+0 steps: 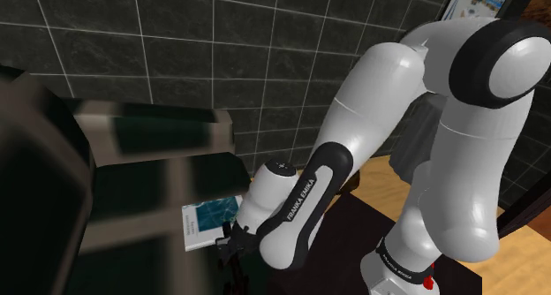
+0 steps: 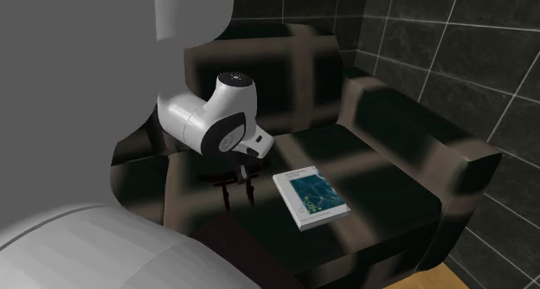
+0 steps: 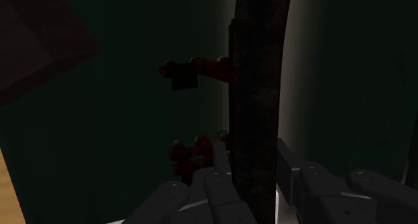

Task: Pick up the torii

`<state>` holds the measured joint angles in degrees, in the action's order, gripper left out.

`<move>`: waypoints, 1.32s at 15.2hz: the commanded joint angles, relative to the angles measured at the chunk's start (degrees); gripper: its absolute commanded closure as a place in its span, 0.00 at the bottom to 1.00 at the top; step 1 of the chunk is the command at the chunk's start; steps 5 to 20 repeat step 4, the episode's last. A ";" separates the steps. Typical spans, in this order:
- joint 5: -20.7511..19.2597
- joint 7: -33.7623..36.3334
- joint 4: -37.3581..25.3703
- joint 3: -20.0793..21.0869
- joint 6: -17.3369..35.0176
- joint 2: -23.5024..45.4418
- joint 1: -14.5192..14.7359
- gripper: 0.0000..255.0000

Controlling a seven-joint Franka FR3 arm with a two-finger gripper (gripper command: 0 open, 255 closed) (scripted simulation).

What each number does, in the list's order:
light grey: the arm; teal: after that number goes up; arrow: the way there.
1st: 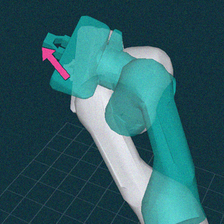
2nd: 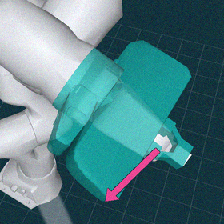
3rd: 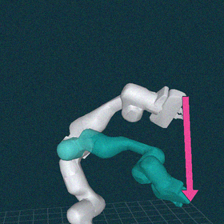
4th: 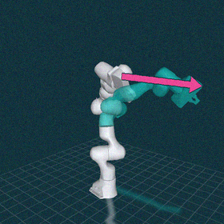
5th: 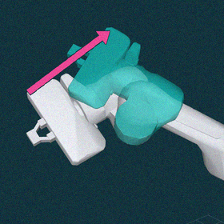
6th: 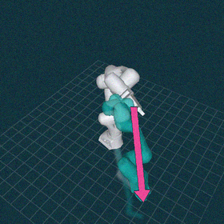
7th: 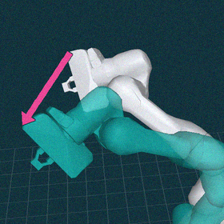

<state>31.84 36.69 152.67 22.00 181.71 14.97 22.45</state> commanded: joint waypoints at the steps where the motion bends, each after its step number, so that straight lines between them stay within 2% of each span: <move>1: -0.28 0.63 0.43 -0.94 -1.78 -2.14 0.86 1.00; 20: -0.69 1.24 0.70 -1.60 -2.86 -3.47 1.45 1.00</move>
